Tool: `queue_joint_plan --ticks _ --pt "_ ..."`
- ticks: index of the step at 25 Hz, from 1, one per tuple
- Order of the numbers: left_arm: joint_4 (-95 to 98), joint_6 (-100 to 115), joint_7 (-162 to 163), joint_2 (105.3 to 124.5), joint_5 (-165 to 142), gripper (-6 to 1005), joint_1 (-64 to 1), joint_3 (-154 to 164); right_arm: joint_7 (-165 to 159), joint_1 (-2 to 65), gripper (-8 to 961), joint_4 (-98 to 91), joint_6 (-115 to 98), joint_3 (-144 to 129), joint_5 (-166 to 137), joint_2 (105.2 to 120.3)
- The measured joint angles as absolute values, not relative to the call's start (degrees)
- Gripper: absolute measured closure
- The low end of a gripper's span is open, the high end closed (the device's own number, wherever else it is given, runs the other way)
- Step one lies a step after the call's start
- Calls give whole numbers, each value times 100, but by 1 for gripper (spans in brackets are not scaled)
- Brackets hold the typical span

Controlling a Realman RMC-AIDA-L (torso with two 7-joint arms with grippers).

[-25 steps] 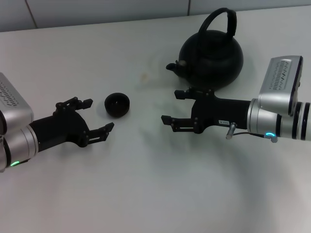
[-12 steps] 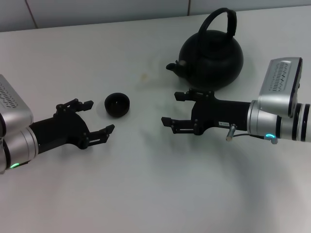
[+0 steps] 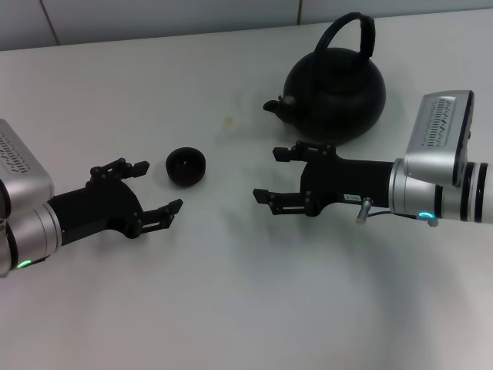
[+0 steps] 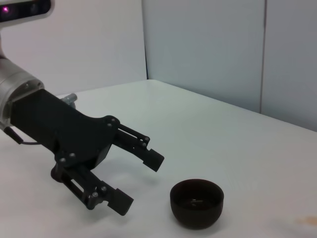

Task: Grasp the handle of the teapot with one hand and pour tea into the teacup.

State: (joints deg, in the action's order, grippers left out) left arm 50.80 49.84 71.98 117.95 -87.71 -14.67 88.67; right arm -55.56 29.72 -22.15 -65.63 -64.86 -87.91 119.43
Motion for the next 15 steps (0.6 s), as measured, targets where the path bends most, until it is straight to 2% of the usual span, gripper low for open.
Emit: queue_joint_plan --ticks 15 --pt "5122 4992 7198 11795 -8771 155 -1468 8868 -5600 3041 126 -2267 -6548 -6671 -8808 11936"
